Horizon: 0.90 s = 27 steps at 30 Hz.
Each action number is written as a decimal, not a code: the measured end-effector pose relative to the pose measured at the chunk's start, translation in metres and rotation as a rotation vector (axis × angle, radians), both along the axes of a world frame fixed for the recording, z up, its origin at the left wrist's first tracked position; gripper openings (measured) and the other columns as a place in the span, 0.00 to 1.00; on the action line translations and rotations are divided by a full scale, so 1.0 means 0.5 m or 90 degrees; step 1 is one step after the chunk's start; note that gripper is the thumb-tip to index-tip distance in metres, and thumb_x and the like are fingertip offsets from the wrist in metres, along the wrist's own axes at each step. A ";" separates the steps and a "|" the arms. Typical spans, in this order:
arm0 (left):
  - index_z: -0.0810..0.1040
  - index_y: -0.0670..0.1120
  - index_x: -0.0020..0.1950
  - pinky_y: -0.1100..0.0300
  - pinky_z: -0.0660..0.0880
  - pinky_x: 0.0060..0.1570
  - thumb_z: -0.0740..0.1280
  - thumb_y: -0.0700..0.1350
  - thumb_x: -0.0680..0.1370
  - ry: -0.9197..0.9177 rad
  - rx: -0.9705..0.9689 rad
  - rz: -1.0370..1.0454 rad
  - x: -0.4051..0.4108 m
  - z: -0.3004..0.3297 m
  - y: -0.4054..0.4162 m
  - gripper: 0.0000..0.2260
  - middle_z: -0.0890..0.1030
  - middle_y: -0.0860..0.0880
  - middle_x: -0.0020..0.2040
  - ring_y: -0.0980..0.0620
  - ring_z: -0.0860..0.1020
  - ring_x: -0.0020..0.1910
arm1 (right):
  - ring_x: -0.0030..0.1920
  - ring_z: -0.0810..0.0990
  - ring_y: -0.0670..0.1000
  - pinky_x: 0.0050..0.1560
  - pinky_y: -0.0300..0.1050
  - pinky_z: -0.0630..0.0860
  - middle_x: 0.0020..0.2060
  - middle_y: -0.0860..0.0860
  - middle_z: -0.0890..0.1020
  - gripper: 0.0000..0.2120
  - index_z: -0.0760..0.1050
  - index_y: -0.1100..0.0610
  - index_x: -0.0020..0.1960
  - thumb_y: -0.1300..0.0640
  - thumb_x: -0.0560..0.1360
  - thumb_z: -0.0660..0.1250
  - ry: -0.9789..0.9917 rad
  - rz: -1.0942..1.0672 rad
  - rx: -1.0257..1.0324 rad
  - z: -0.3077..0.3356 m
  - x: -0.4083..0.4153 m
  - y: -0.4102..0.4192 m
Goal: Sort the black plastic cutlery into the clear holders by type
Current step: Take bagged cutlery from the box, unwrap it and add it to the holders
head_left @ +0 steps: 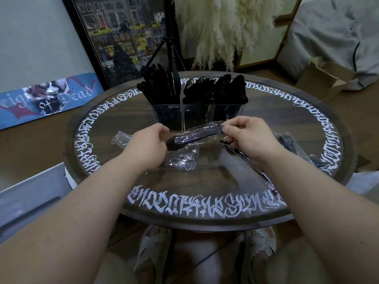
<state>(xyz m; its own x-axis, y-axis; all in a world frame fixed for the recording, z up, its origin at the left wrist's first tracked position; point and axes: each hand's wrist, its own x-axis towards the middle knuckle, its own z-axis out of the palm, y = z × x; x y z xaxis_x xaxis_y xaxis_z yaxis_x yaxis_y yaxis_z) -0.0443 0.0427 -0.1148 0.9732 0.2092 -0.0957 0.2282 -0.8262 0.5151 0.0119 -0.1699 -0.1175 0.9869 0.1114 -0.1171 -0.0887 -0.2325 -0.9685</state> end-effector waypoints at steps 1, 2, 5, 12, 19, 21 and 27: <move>0.72 0.48 0.67 0.58 0.72 0.55 0.60 0.39 0.79 -0.007 0.012 0.009 0.000 -0.002 0.003 0.16 0.79 0.49 0.60 0.49 0.76 0.56 | 0.29 0.75 0.44 0.30 0.34 0.72 0.29 0.50 0.77 0.09 0.78 0.55 0.39 0.65 0.76 0.67 0.005 0.004 0.009 0.000 0.000 0.000; 0.71 0.48 0.67 0.59 0.72 0.54 0.60 0.40 0.79 -0.011 0.019 0.016 0.001 -0.004 0.004 0.16 0.79 0.49 0.59 0.49 0.77 0.55 | 0.29 0.75 0.44 0.30 0.34 0.72 0.29 0.50 0.77 0.09 0.77 0.56 0.39 0.65 0.76 0.66 0.008 0.006 0.020 0.000 0.000 0.000; 0.72 0.48 0.67 0.60 0.71 0.51 0.59 0.38 0.80 0.003 0.014 0.020 0.003 -0.007 0.006 0.17 0.79 0.48 0.61 0.49 0.77 0.56 | 0.29 0.74 0.44 0.29 0.34 0.71 0.30 0.50 0.77 0.09 0.77 0.56 0.40 0.66 0.76 0.65 0.015 0.003 0.060 0.001 0.001 0.000; 0.79 0.50 0.57 0.69 0.64 0.26 0.61 0.43 0.81 -0.049 -0.021 0.054 0.003 0.003 0.016 0.09 0.82 0.52 0.39 0.62 0.71 0.26 | 0.31 0.73 0.46 0.31 0.36 0.71 0.33 0.51 0.77 0.07 0.80 0.55 0.42 0.63 0.76 0.67 0.061 0.013 0.090 -0.001 0.004 -0.005; 0.79 0.49 0.49 0.61 0.69 0.39 0.61 0.41 0.80 -0.056 0.043 0.082 0.000 0.005 0.025 0.08 0.82 0.49 0.43 0.50 0.79 0.41 | 0.28 0.72 0.43 0.31 0.36 0.68 0.28 0.49 0.77 0.06 0.79 0.58 0.38 0.65 0.74 0.69 0.102 0.039 0.133 0.007 0.001 -0.005; 0.79 0.49 0.47 0.59 0.70 0.43 0.61 0.39 0.79 -0.047 0.072 0.099 -0.001 -0.001 0.035 0.09 0.82 0.48 0.45 0.47 0.78 0.45 | 0.28 0.72 0.44 0.30 0.35 0.68 0.28 0.49 0.77 0.06 0.79 0.59 0.39 0.65 0.73 0.69 0.108 0.027 0.147 0.008 0.003 -0.006; 0.73 0.49 0.67 0.49 0.72 0.58 0.62 0.38 0.75 -0.002 0.179 0.140 -0.007 -0.006 0.059 0.20 0.74 0.44 0.65 0.42 0.72 0.61 | 0.28 0.71 0.45 0.29 0.35 0.69 0.32 0.55 0.75 0.06 0.77 0.62 0.40 0.67 0.75 0.66 0.124 -0.023 0.127 0.001 0.017 -0.043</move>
